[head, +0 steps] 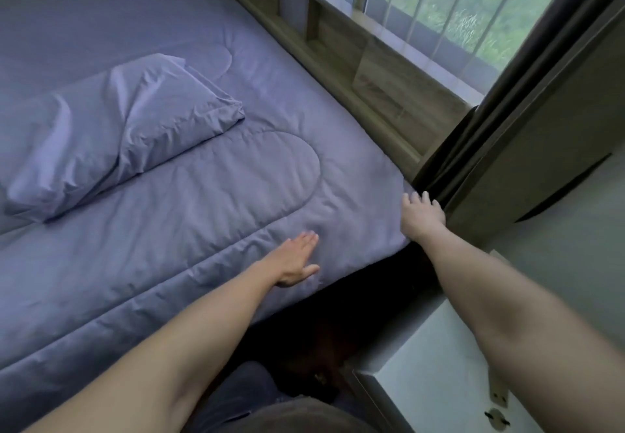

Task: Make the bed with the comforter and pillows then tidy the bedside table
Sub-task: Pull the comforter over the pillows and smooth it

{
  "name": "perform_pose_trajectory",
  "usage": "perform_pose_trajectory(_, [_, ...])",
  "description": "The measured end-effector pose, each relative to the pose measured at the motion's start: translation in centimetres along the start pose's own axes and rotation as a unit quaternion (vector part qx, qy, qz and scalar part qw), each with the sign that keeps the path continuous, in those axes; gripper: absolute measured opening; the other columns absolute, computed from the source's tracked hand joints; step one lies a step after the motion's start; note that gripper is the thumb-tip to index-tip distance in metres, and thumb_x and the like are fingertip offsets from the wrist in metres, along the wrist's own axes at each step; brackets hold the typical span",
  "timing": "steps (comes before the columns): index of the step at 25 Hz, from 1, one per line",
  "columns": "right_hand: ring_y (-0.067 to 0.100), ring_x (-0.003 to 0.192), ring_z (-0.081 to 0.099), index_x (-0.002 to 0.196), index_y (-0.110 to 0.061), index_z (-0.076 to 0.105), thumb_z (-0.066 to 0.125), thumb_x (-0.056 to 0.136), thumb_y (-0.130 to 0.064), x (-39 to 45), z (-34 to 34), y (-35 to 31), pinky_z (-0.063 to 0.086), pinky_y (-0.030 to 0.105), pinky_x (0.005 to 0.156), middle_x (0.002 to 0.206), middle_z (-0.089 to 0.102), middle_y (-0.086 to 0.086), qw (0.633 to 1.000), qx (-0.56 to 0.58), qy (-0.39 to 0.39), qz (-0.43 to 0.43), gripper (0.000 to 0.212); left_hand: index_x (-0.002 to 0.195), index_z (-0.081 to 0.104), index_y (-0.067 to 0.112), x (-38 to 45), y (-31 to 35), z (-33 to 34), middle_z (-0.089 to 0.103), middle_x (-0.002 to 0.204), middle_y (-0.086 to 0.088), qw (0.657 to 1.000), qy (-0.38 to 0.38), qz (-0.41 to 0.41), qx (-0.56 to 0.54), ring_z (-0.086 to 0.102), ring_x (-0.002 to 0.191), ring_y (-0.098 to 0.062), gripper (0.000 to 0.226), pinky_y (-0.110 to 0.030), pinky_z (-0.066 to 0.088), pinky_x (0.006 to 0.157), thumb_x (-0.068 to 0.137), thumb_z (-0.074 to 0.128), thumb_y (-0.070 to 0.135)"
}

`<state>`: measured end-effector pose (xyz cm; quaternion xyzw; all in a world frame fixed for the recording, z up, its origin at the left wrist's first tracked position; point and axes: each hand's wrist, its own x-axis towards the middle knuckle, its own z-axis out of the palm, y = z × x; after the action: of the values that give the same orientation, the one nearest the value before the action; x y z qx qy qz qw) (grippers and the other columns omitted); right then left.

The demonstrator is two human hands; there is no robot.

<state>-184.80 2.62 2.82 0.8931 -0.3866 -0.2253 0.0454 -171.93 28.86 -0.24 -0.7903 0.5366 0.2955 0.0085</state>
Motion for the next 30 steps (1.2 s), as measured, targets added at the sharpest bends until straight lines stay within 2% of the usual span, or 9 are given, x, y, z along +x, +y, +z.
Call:
perform_pose_trajectory(3, [0.031,0.149,0.007,0.155,-0.011,0.007,0.038,0.101,-0.032,0.6,-0.5,-2.7,0.016,0.044,0.119,0.161,0.013,0.008,0.998,0.046,0.004,-0.041,0.065,0.154,0.003,0.008,0.6,-3.1,-2.1,-0.002,0.162,-0.008,0.998,0.038,-0.03,0.035,-0.001,0.15,-0.021,0.07,-0.037,0.004,0.12,0.101,0.033,0.043])
perform_pose_trajectory(7, [0.03,0.15,0.004,0.155,-0.012,0.004,0.044,0.098,-0.044,1.7,-2.3,-6.6,0.014,0.043,0.121,0.163,0.009,0.007,0.993,0.091,0.016,-0.08,0.077,0.154,0.001,0.01,1.0,-7.7,-5.0,-0.005,0.162,-0.007,0.996,0.048,-0.057,0.049,-0.003,0.15,-0.02,0.068,-0.039,0.002,0.121,0.101,0.029,0.044])
perform_pose_trajectory(16, [0.03,0.15,-0.002,0.156,-0.017,0.005,0.037,0.099,-0.049,4.9,-3.6,-17.3,0.013,0.042,0.121,0.163,0.003,0.005,0.973,0.194,0.039,-0.116,0.072,0.154,0.0,0.012,4.1,-17.2,-8.7,-0.008,0.162,-0.003,0.994,0.048,-0.085,0.044,-0.008,0.15,-0.018,0.069,-0.04,0.0,0.122,0.101,0.025,0.049])
perform_pose_trajectory(24, [0.031,0.149,-0.009,0.156,-0.019,0.005,0.03,0.1,-0.053,14.7,-3.6,-21.2,0.006,0.044,0.121,0.163,-0.006,0.004,0.962,0.247,0.022,-0.111,0.069,0.154,-0.003,0.016,10.8,-19.9,-9.1,-0.011,0.162,0.001,0.993,0.037,-0.108,-0.003,-0.01,0.149,-0.015,0.07,-0.039,0.0,0.122,0.1,0.026,0.05])
perform_pose_trajectory(30, [0.031,0.149,-0.009,0.155,-0.027,0.011,0.033,0.098,-0.053,23.4,-0.4,-21.7,-0.001,0.05,0.12,0.164,-0.005,0.001,0.951,0.264,0.022,-0.159,0.066,0.154,-0.006,0.018,20.0,-18.7,-9.6,-0.012,0.162,0.001,0.993,0.056,-0.103,-0.001,-0.009,0.15,-0.016,0.063,-0.038,0.001,0.122,0.102,0.022,0.041])
